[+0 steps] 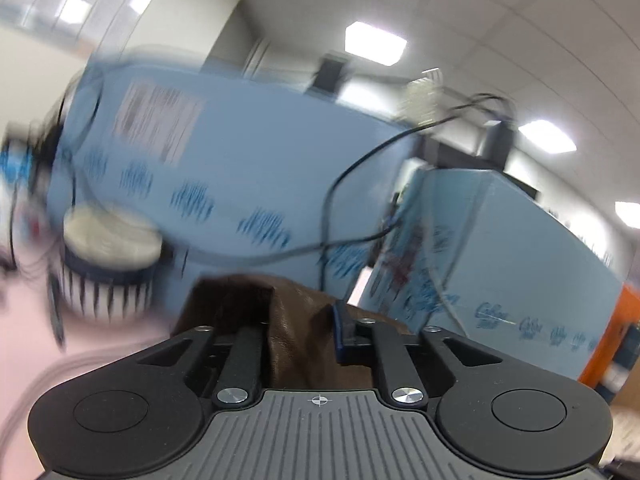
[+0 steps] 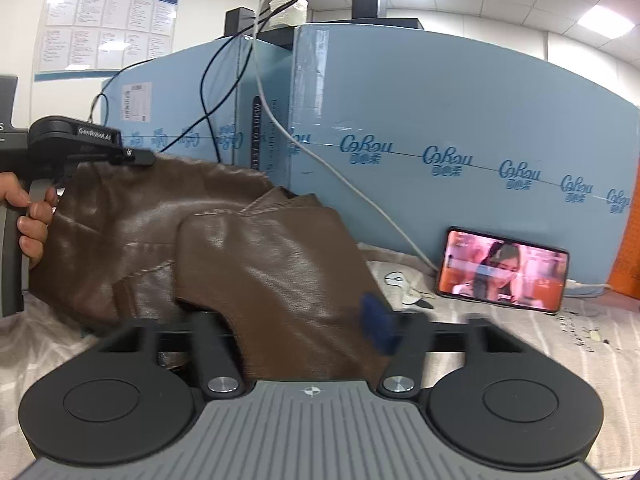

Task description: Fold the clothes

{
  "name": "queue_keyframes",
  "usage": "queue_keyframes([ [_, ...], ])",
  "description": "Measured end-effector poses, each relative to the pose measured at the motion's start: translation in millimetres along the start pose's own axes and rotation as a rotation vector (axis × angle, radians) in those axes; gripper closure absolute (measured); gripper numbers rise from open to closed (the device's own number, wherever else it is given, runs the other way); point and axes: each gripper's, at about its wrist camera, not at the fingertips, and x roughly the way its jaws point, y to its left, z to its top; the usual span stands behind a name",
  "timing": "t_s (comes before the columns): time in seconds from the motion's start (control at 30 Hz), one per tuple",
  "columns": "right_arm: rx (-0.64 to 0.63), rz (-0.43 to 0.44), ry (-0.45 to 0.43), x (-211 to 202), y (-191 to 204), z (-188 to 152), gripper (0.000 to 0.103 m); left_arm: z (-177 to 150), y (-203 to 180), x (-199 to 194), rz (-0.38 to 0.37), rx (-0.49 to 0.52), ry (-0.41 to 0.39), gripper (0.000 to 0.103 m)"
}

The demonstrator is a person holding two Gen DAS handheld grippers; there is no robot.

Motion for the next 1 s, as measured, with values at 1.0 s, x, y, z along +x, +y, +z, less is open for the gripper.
queue_keyframes([
  [1.0,0.058,-0.286,-0.22,-187,-161,-23,0.101,8,-152,-134,-0.563,0.143,-0.414,0.102],
])
